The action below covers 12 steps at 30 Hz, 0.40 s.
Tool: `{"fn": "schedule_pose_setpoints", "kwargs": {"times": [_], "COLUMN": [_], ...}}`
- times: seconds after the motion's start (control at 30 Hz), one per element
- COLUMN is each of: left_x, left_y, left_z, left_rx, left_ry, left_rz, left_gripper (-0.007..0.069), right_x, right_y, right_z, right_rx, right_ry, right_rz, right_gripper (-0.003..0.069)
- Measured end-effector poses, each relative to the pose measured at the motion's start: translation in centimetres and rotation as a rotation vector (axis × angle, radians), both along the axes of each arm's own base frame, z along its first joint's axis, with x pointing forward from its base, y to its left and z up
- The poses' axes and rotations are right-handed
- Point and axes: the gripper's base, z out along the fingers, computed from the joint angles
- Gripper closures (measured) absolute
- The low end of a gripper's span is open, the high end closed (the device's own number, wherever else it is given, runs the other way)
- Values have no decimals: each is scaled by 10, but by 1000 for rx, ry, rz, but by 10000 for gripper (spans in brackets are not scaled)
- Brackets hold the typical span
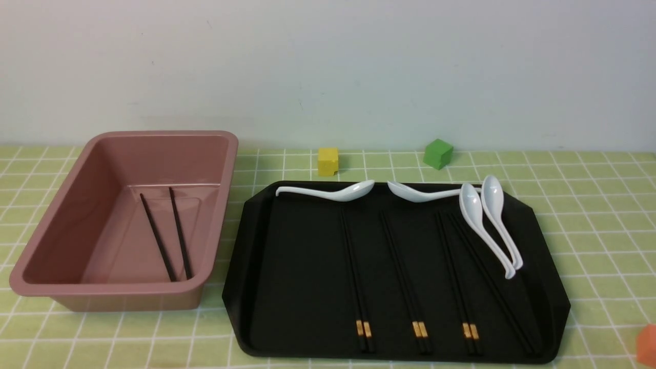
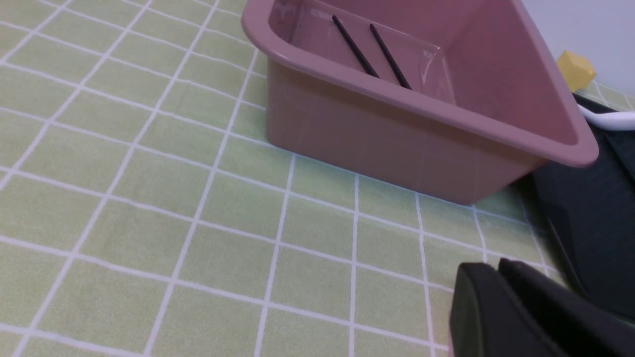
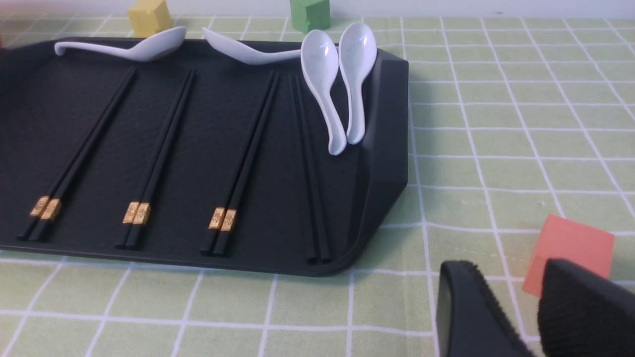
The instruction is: On green tablecloth take chopsticks from black tray and put them in box.
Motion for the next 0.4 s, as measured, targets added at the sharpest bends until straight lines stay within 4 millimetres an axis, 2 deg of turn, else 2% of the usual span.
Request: {"fn": "schedule_pose_setpoints", "kwargs": {"times": [0.4], "left_x": [0], "left_y": [0], "left_z": [0], "left_rx": [0], "left_ry": [0], "left_rz": [0], "left_gripper": [561], "right_x": [0], "right_y": [0], "right_z": [0], "right_rx": [0], "right_ry": [0], "right_rz": [0], "right_gripper": [419]}}
